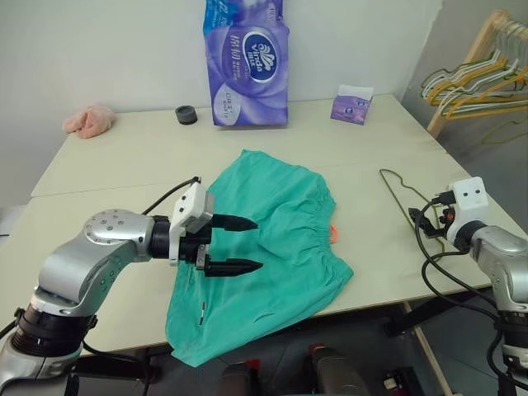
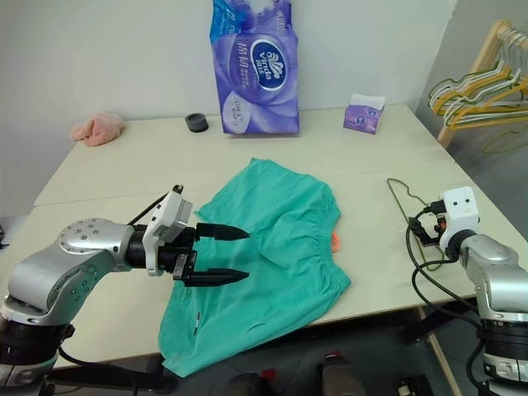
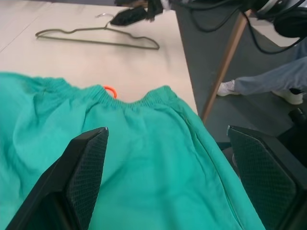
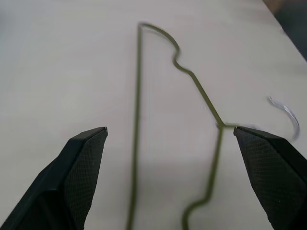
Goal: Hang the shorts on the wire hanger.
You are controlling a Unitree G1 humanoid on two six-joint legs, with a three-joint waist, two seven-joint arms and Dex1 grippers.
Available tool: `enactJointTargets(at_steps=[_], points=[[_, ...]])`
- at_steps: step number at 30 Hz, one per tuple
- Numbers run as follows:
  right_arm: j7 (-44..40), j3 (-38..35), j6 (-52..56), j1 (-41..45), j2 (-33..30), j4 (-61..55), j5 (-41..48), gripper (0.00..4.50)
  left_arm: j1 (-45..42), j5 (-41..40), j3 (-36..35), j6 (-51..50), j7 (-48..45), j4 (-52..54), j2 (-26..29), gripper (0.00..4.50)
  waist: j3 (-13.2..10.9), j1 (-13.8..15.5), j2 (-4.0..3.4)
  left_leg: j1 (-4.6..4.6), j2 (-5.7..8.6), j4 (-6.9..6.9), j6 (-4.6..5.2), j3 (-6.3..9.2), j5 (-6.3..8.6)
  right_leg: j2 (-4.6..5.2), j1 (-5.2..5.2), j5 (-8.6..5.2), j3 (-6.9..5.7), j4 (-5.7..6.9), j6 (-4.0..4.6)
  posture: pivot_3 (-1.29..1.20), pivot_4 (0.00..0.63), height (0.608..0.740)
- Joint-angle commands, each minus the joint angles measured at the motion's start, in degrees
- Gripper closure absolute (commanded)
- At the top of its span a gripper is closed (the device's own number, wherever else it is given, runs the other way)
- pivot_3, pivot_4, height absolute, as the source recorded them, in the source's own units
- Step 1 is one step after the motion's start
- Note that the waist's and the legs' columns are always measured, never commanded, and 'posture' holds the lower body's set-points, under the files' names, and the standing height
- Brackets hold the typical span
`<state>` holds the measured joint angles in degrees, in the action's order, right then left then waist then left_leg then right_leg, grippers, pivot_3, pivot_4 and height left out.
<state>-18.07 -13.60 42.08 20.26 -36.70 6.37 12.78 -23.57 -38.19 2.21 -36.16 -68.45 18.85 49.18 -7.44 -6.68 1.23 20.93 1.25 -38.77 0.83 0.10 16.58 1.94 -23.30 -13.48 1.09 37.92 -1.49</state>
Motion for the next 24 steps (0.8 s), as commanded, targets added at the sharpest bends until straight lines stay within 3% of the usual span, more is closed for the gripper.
enactJointTargets(at_steps=[1, 5, 7, 14, 19, 20, 24], points=[[1.23, -0.95, -1.32, 6.57, -0.34, 10.18, -1.31, 0.00, -3.38, 1.54, 1.06, 1.74, -1.43, -1.45, -0.82, 0.31, 0.00, -0.75, 0.00, 0.00, 0.01, 0.00, 0.01, -0.03, 0.00, 0.00, 0.00, 0.00, 0.01, -0.01, 0.00, -0.22, 0.104, 0.740], [0.08, 0.54, -2.51, 12.38, -0.84, 21.81, -2.53, 0.00, -5.29, 3.09, 2.29, 2.96, -1.77, -1.97, -2.00, 0.31, 0.00, -1.72, 0.00, 0.01, 0.02, 0.00, 0.22, -0.05, 0.13, 0.01, 0.00, -0.02, 0.07, -0.06, -0.04, -0.21, 0.104, 0.740], [-2.42, 3.00, -3.86, 15.18, -1.82, 28.21, -4.15, 0.35, -5.98, 3.34, 2.68, 3.11, -1.80, -1.92, -2.52, 0.29, -0.01, -1.82, -0.01, 0.02, 0.02, 0.00, 0.26, -0.05, 0.15, 0.01, 0.00, -0.02, 0.08, -0.07, -0.05, -0.20, 0.105, 0.740], [-6.37, 8.12, -7.63, 22.03, -2.47, 43.50, -8.28, 2.58, -5.77, 4.69, 2.95, 3.84, -2.14, -1.30, -2.69, 0.29, 0.05, -2.28, 0.08, -0.01, 0.02, -0.01, 0.27, -0.04, 0.16, 0.02, 0.09, -0.01, 0.08, -0.16, -0.09, -0.19, 0.103, 0.740], [-2.97, 6.39, -8.70, 23.34, -0.76, 48.31, -7.94, 4.25, -4.72, 4.55, 2.57, 3.40, -1.66, -0.11, -2.84, 0.29, 0.21, -1.85, 0.33, -0.01, 0.04, -0.04, 0.26, -0.04, 0.16, 0.07, 0.15, 0.04, 0.08, -0.21, -0.16, -0.18, 0.101, 0.740], [-2.08, 5.72, -9.16, 23.54, -0.48, 48.31, -7.65, 4.48, -4.60, 4.39, 2.39, 3.20, -1.55, -0.02, -2.84, 0.29, 0.25, -1.61, 0.40, -0.01, 0.04, -0.04, 0.26, -0.04, 0.16, 0.08, 0.15, 0.04, 0.08, -0.22, -0.17, -0.18, 0.101, 0.740], [0.06, 4.92, -12.76, 23.48, -0.27, 46.03, -8.01, 4.48, -3.93, 5.36, 2.05, 3.71, -0.65, -0.39, -2.75, 0.29, 0.30, -1.25, 0.48, -0.01, 0.07, -0.07, 0.26, -0.05, 0.16, 0.12, 0.16, 0.08, 0.09, -0.26, -0.22, -0.18, 0.099, 0.740]])
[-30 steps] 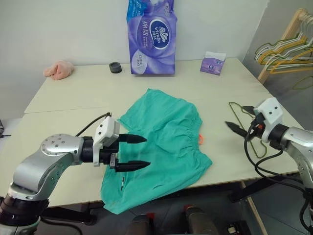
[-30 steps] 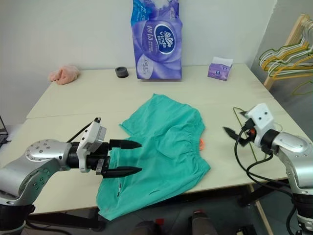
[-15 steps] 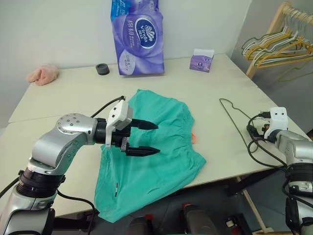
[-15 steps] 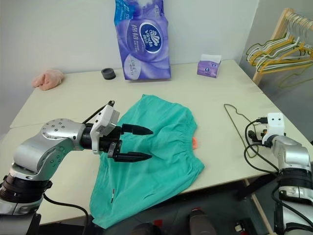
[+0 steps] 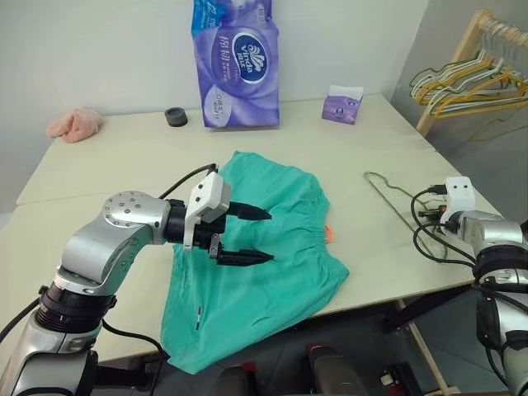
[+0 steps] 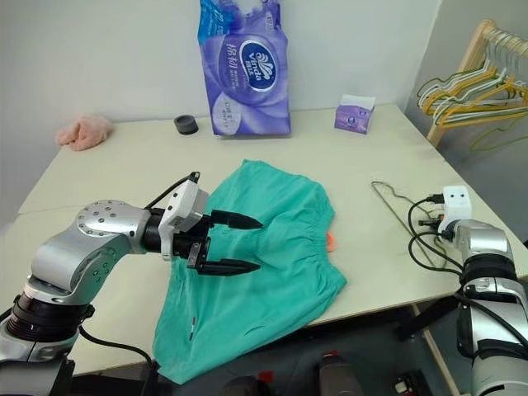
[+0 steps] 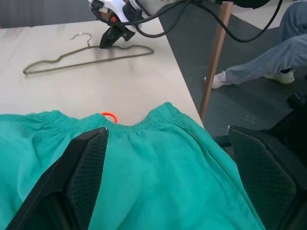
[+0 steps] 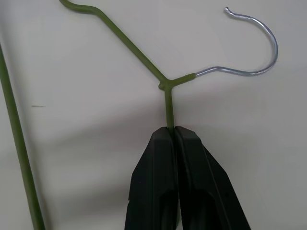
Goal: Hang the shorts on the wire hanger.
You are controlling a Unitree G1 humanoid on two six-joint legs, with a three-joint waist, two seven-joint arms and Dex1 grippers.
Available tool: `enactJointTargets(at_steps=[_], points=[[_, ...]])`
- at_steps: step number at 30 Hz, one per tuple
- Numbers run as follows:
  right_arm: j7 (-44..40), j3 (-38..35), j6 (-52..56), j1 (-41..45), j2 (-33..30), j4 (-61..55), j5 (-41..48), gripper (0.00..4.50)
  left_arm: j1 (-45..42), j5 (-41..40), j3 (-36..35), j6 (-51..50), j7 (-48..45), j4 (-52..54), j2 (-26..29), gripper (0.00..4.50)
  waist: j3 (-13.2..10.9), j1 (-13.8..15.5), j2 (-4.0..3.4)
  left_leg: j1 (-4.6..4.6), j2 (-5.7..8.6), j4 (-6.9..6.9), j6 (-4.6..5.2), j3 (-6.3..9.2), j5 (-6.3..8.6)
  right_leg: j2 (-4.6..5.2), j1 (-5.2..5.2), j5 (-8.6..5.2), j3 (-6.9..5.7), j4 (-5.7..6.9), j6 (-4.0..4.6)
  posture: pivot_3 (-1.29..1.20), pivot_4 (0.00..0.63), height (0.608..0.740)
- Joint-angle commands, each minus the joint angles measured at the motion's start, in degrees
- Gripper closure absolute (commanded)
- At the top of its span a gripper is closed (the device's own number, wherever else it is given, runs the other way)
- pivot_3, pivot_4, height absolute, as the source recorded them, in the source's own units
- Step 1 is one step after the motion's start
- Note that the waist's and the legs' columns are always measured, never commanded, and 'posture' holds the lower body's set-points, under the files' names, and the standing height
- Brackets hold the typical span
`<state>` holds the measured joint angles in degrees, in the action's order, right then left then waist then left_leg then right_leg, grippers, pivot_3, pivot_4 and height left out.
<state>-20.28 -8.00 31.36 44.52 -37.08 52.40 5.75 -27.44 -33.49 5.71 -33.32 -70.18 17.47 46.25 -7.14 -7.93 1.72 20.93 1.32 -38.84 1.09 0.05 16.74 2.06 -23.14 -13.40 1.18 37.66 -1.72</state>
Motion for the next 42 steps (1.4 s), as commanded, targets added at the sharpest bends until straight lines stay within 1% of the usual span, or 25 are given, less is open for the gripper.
enactJointTargets(at_steps=[1, 2, 3, 7, 10, 12, 16, 19, 22, 28, 32, 37, 42], points=[[2.56, -0.35, -3.87, -1.11, -0.12, -1.09, -1.49, 4.48, -0.11, 1.73, -1.37, 1.68, 1.86, 0.25, -0.06, 0.29, 0.00, 0.00, -0.01, 0.00, 0.01, 0.00, 0.00, -0.02, 0.00, 0.01, 0.00, 0.00, 0.02, 0.00, 0.00, -0.18, 0.099, 0.740], [3.02, -0.69, -4.84, -1.43, -0.21, -2.57, -1.34, 4.48, -0.47, 2.71, -1.60, 2.36, 3.37, -1.00, -0.79, 0.29, -0.01, 0.00, -0.02, 0.00, 0.02, 0.00, 0.00, -0.03, 0.00, 0.01, 0.00, 0.00, 0.04, -0.01, -0.01, -0.18, 0.100, 0.740], [3.33, -0.96, -5.37, -1.68, -0.25, -3.55, -1.15, 4.49, -0.72, 3.35, -1.80, 2.79, 4.38, -1.85, -1.33, 0.14, -0.05, 0.00, -0.09, 0.00, 0.02, 0.00, 0.00, -0.03, 0.00, 0.01, -0.01, 0.00, 0.03, -0.01, -0.01, -0.18, 0.100, 0.740], [0.98, 0.57, -10.10, -5.81, -1.26, -15.78, -2.08, 4.49, -3.39, 5.57, -4.46, 3.99, 9.30, -9.07, -3.69, 0.14, -0.13, -0.07, -0.23, 0.04, 0.03, 0.02, 0.00, -0.05, 0.00, 0.02, -0.07, 0.00, 0.07, 0.02, -0.01, -0.19, 0.098, 0.740], [-1.51, 3.46, -16.46, -10.06, -2.62, -26.85, -5.08, 4.49, -5.70, 7.13, -6.65, 6.14, 12.86, -14.78, -5.30, 0.14, -0.22, -0.36, -0.37, 0.06, 0.02, 0.04, 0.00, -0.05, 0.01, 0.02, -0.13, 0.00, 0.07, 0.05, -0.03, -0.19, 0.098, 0.740], [-2.46, 5.17, -20.71, -11.82, -3.20, -32.21, -7.01, 4.49, -7.44, 7.86, -7.66, 7.15, 14.69, -17.80, -6.37, 0.14, -0.22, -0.43, -0.38, 0.05, -0.01, 0.05, -0.02, -0.05, 0.02, 0.08, -0.16, 0.00, 0.07, 0.07, -0.04, -0.20, 0.096, 0.740], [-3.62, 7.97, -27.17, -12.63, -4.09, -38.56, -10.62, 4.49, -10.11, 6.96, -9.20, 6.30, 15.15, -21.27, -7.31, 0.14, -0.22, -0.48, -0.38, 0.05, -0.04, 0.05, -0.06, -0.04, 0.04, 0.11, -0.16, 0.00, 0.06, 0.07, -0.04, -0.20, 0.093, 0.740], [-6.21, 11.67, -36.34, -11.84, -6.09, -43.00, -14.86, 4.49, -10.92, 3.65, -9.57, 1.90, 10.50, -22.27, -5.69, 0.14, -0.23, -0.42, -0.39, 0.07, -0.03, 0.05, -0.09, 0.00, 0.05, 0.16, -0.16, 0.01, 0.00, 0.06, -0.04, -0.21, 0.090, 0.740], [-7.17, 13.75, -43.98, -11.08, -6.93, -45.22, -17.48, 4.49, -10.58, 2.59, -8.32, -0.97, 5.84, -22.12, -3.46, 0.14, -0.24, -0.52, -0.40, 0.07, -0.04, 0.04, -0.11, 0.01, 0.06, 0.15, -0.19, 0.00, -0.01, 0.06, -0.04, -0.21, 0.090, 0.740], [-9.81, 15.97, -51.72, -8.95, -5.48, -48.53, -18.47, 4.49, -10.67, 5.13, -6.04, -1.63, 2.82, -23.36, -2.47, 0.14, -0.24, -0.55, -0.40, 0.06, -0.04, 0.02, -0.12, 0.00, 0.06, 0.16, -0.19, 0.00, 0.00, 0.07, -0.03, -0.21, 0.091, 0.740], [-11.73, 17.01, -53.43, -7.19, -4.26, -50.04, -18.01, 4.49, -9.80, 7.72, -3.89, 0.60, 2.00, -23.77, -2.66, 0.14, -0.24, -0.52, -0.39, 0.07, -0.04, 0.01, -0.12, 0.00, 0.06, 0.20, -0.19, 0.01, 0.01, 0.08, -0.02, -0.21, 0.092, 0.740], [-13.41, 18.20, -54.04, -5.92, -1.91, -52.04, -17.42, 4.49, -6.93, 8.90, -1.75, 1.22, 1.44, -21.44, -3.50, 0.14, -0.24, -0.49, -0.40, 0.06, -0.05, 0.02, -0.12, 0.04, 0.07, 0.22, -0.19, 0.01, 0.00, 0.08, -0.01, -0.22, 0.094, 0.740], [-15.07, 18.57, -54.08, -5.85, -0.02, -53.78, -17.01, 4.49, -6.29, 8.33, -1.80, 0.55, 2.20, -20.36, -4.67, 0.14, -0.24, -0.39, -0.39, 0.07, -0.05, 0.01, -0.12, 0.05, 0.07, 0.24, -0.20, 0.01, -0.01, 0.10, -0.01, -0.21, 0.096, 0.740]])
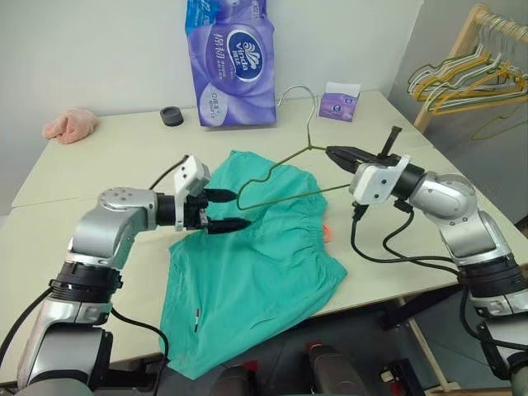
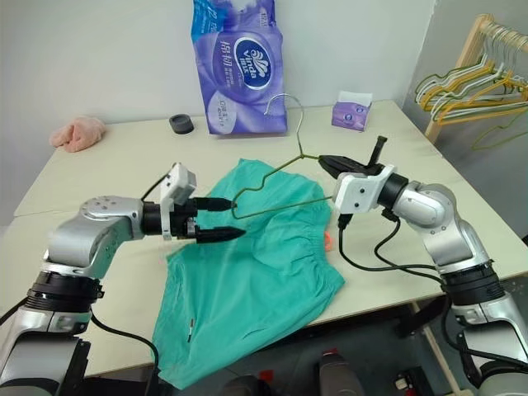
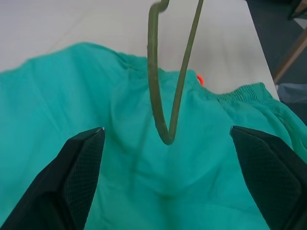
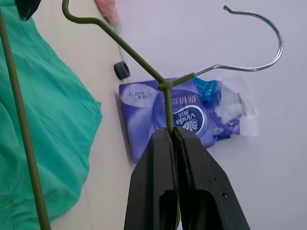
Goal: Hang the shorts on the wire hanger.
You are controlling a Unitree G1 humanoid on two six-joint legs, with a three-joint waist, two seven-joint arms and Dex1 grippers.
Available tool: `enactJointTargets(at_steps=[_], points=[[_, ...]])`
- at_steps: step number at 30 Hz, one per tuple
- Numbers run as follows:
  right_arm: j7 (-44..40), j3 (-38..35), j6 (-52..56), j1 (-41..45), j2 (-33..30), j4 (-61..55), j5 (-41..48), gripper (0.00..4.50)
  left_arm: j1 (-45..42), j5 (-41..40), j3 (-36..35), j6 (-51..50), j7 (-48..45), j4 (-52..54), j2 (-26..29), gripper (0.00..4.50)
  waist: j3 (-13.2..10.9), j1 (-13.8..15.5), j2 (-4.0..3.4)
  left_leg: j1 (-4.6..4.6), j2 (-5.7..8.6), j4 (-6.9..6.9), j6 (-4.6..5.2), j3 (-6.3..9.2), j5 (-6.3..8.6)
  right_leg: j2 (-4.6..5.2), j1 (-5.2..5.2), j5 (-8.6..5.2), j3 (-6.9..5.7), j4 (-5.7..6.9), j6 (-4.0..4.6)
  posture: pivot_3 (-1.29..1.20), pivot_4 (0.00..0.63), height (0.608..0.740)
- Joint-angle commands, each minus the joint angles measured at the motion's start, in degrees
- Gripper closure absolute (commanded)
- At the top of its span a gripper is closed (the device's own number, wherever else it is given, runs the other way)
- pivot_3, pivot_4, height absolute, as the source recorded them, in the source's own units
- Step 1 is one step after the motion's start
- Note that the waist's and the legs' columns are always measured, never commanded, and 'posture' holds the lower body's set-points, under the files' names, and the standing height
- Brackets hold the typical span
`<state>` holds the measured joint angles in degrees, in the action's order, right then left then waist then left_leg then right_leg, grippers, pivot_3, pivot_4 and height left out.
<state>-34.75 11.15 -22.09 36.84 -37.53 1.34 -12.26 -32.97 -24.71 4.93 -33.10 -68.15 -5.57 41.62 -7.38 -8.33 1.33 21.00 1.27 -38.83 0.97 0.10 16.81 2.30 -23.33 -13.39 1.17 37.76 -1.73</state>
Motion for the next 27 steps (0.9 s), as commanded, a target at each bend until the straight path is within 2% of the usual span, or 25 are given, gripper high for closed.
enactJointTargets(at_steps=[1, 3, 6, 18, 24, 27], points=[[-0.79, -0.59, -0.54, 1.79, 0.67, -2.90, 0.99, 4.49, -0.68, -0.73, -1.05, 0.04, -0.02, 2.89, -0.19, 0.14, 0.00, 0.01, 0.00, 0.00, 0.00, 0.00, 0.00, 0.00, 0.00, 0.00, 0.00, 0.00, 0.00, 0.00, 0.00, -0.21, 0.096, 0.740], [-0.99, -0.64, -0.46, 1.76, 1.06, -3.13, 0.94, 4.49, -0.50, -0.98, -1.10, -0.31, -0.11, 3.32, -0.36, 0.14, 0.00, 0.02, 0.00, 0.00, 0.00, 0.00, 0.00, -0.01, 0.00, 0.01, 0.00, 0.00, 0.00, 0.00, 0.00, -0.21, 0.097, 0.740], [-1.35, -0.76, -0.31, 1.56, 1.53, -3.46, 0.93, 4.50, -0.09, -1.71, -1.09, -1.13, -0.41, 3.95, -0.60, 0.71, 0.00, 0.01, 0.00, 0.00, 0.00, 0.00, 0.00, 0.00, 0.00, 0.01, 0.00, 0.00, -0.01, 0.00, 0.00, -0.21, 0.098, 0.740], [-1.12, -1.18, -0.97, 1.31, 2.43, -3.90, 0.78, 4.50, 1.48, -3.23, -0.73, -2.82, -1.82, 6.56, -0.45, 4.48, 0.00, 0.01, 0.00, 0.00, 0.00, 0.00, 0.00, 0.01, 0.00, 0.01, 0.00, 0.00, -0.01, 0.00, 0.00, -0.22, 0.101, 0.740], [-0.23, -0.92, -2.15, 0.79, 2.06, -3.55, -1.36, 4.50, 1.90, -3.26, -0.68, -3.01, -1.74, 6.91, -0.40, 4.48, 0.00, 0.01, 0.00, 0.00, 0.00, 0.00, 0.00, 0.01, 0.00, 0.01, 0.00, 0.00, -0.02, 0.00, 0.00, -0.22, 0.102, 0.740], [-1.16, -1.05, -2.81, -0.48, 1.66, -4.23, -0.38, 3.76, 2.21, -3.27, -0.68, -3.15, -1.55, 7.19, -0.38, 4.50, 0.00, 0.00, 0.00, 0.00, 0.00, 0.00, 0.00, 0.01, 0.00, 0.01, 0.00, 0.00, -0.02, 0.00, 0.01, -0.22, 0.104, 0.740]])
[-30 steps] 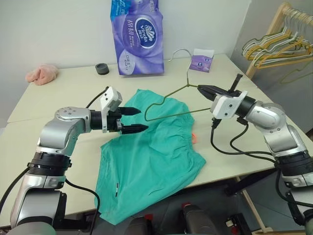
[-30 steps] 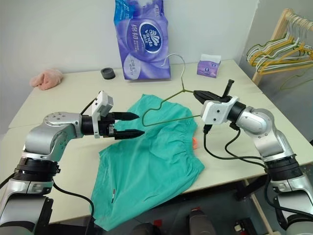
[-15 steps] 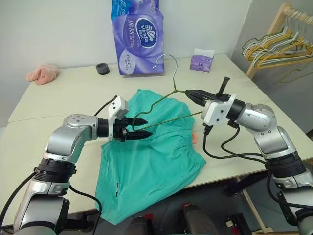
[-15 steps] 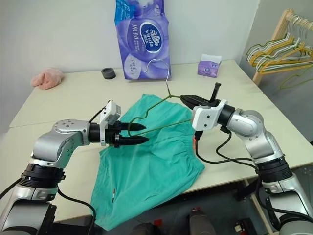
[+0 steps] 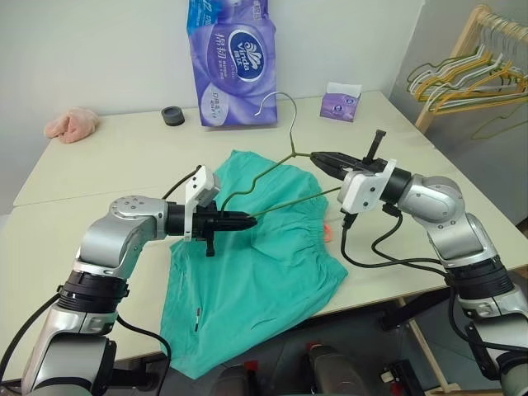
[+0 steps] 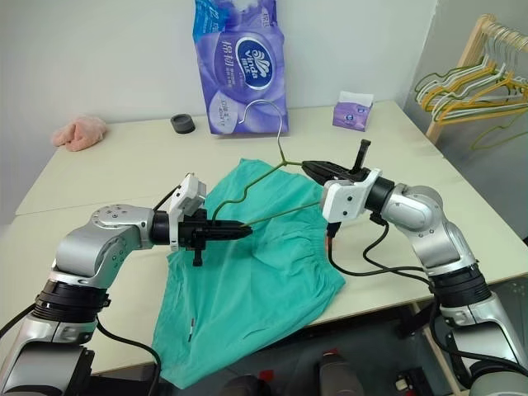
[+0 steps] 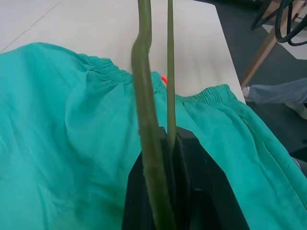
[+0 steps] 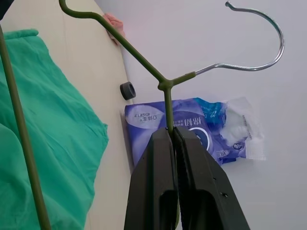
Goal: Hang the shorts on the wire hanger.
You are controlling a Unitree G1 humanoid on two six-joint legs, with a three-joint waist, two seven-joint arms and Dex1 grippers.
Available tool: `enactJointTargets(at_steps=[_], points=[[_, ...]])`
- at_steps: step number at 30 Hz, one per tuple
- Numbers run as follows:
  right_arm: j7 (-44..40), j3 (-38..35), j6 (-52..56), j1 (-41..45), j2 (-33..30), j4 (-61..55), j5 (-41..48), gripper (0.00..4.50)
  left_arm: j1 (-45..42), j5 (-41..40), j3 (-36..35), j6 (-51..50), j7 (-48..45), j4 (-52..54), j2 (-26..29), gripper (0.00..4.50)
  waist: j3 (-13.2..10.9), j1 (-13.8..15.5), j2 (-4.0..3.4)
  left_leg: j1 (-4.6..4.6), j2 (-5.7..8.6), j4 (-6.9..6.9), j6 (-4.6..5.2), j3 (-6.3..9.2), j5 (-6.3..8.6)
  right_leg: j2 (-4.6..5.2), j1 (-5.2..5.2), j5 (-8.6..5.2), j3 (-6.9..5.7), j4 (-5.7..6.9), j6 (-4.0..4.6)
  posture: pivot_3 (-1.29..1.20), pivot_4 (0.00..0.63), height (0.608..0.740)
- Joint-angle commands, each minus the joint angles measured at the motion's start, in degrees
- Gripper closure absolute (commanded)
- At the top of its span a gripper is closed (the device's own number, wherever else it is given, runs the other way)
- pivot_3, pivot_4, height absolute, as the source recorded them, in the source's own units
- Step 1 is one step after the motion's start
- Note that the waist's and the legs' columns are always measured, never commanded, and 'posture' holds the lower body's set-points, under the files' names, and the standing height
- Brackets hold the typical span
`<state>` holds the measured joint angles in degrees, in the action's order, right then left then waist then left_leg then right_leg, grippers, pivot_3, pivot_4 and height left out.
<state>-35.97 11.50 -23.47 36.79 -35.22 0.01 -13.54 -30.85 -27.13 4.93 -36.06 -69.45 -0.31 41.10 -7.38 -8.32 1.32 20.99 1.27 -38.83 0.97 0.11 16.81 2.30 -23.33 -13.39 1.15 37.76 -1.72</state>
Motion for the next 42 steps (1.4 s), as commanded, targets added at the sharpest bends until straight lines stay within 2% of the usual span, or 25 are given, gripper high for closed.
enactJointTargets(at_steps=[1, 4, 8, 11, 13, 16, 24, 27, 30, 36, 38, 42], points=[[-0.32, -1.50, -1.45, -0.87, -0.80, -3.31, 1.44, 3.44, 0.17, -0.79, -0.69, -0.18, -0.16, 1.99, 0.11, 4.50, 0.00, 0.00, 0.00, 0.00, 0.00, 0.00, 0.00, 0.00, 0.00, 0.00, 0.00, 0.00, 0.00, 0.00, 0.00, -0.22, 0.104, 0.740], [-1.71, -3.08, 0.95, -2.15, -1.41, -4.99, 4.75, 2.46, 0.72, 0.91, -0.05, 2.37, -0.05, 2.39, 0.30, 4.50, 0.00, 0.04, 0.00, 0.00, 0.00, 0.00, 0.00, 0.00, 0.00, 0.00, 0.00, 0.00, 0.00, 0.00, 0.00, -0.21, 0.106, 0.740], [-6.64, -6.77, 11.56, -3.25, -4.89, -5.85, 11.29, 0.99, 1.03, 4.33, 0.63, 7.57, 0.75, 2.41, 0.54, 4.50, -0.02, 0.31, 0.01, 0.00, 0.00, 0.00, 0.00, -0.01, 0.00, 0.01, 0.01, 0.00, 0.01, -0.01, 0.00, -0.22, 0.108, 0.740], [-15.05, -8.73, 30.85, -6.23, -9.92, -10.77, 21.26, 0.03, 1.03, 9.07, 1.89, 14.42, 0.63, 1.22, 1.68, 4.50, -0.02, 0.50, 0.01, 0.00, 0.01, -0.01, 0.01, 0.02, 0.00, 0.05, 0.04, 0.00, -0.03, -0.04, 0.00, -0.22, 0.108, 0.740], [-19.38, -9.20, 40.91, -8.31, -13.43, -14.30, 26.26, 0.03, 1.02, 11.63, 2.66, 18.70, -0.14, 0.50, 2.62, 4.50, -0.02, 0.47, 0.00, 0.00, 0.00, 0.00, 0.01, 0.05, 0.01, 0.07, 0.05, 0.00, -0.05, -0.05, 0.01, -0.22, 0.109, 0.740], [-22.19, -8.51, 48.46, -9.60, -16.11, -17.42, 29.34, 0.03, 0.67, 12.62, 2.71, 21.28, -1.05, 0.10, 2.86, 4.50, -0.04, 0.25, -0.03, 0.00, -0.01, 0.02, 0.02, 0.08, 0.01, 0.07, 0.04, -0.02, -0.10, -0.05, 0.03, -0.23, 0.109, 0.740], [-23.37, 0.81, 53.79, -4.56, -13.60, -14.05, 25.06, 0.03, 0.21, 14.12, 3.47, 23.46, -2.94, 1.74, 3.48, 4.50, -0.10, 0.16, -0.06, -0.01, -0.06, 0.02, 0.04, 0.01, 0.03, -0.01, 0.02, -0.04, -0.08, -0.06, 0.01, -0.21, 0.110, 0.740], [-24.18, 2.78, 55.31, -2.66, -12.52, -12.68, 24.48, 0.63, 0.83, 14.76, 3.51, 23.85, -2.51, 2.49, 3.53, 4.50, -0.12, 0.35, -0.06, 0.01, -0.06, 0.02, 0.04, 0.03, 0.03, -0.01, 0.02, -0.04, -0.10, -0.08, 0.01, -0.20, 0.109, 0.740], [-24.69, 4.09, 56.67, -1.50, -11.72, -11.45, 24.09, 1.62, 1.59, 14.74, 3.30, 23.37, -2.20, 3.60, 3.53, 4.50, -0.12, 0.48, -0.05, 0.03, -0.06, 0.02, 0.04, 0.06, 0.03, 0.01, 0.02, -0.03, -0.12, -0.09, 0.01, -0.19, 0.109, 0.740], [-24.29, 4.71, 57.83, -1.31, -9.93, -10.21, 23.55, 3.89, 2.56, 14.45, 2.89, 22.20, -1.84, 5.27, 3.77, 4.50, -0.13, 0.50, -0.05, 0.03, -0.05, 0.02, 0.04, 0.08, 0.03, 0.03, 0.02, -0.03, -0.13, -0.07, 0.01, -0.18, 0.106, 0.740], [-24.42, 4.52, 58.73, -1.46, -9.58, -10.52, 24.01, 4.48, 2.73, 14.48, 2.98, 22.24, -1.80, 5.34, 3.91, 4.50, -0.13, 0.50, -0.04, 0.03, -0.05, 0.02, 0.04, 0.10, 0.03, 0.03, 0.01, -0.03, -0.15, -0.07, 0.01, -0.18, 0.106, 0.740], [-24.84, 4.00, 60.33, -1.92, -9.24, -11.67, 24.95, 4.50, 2.75, 13.87, 2.93, 22.07, -1.69, 5.11, 3.70, 4.50, -0.15, 0.48, -0.07, 0.04, -0.05, 0.02, 0.04, 0.12, 0.03, 0.03, 0.01, -0.03, -0.17, -0.07, 0.01, -0.19, 0.106, 0.740]])
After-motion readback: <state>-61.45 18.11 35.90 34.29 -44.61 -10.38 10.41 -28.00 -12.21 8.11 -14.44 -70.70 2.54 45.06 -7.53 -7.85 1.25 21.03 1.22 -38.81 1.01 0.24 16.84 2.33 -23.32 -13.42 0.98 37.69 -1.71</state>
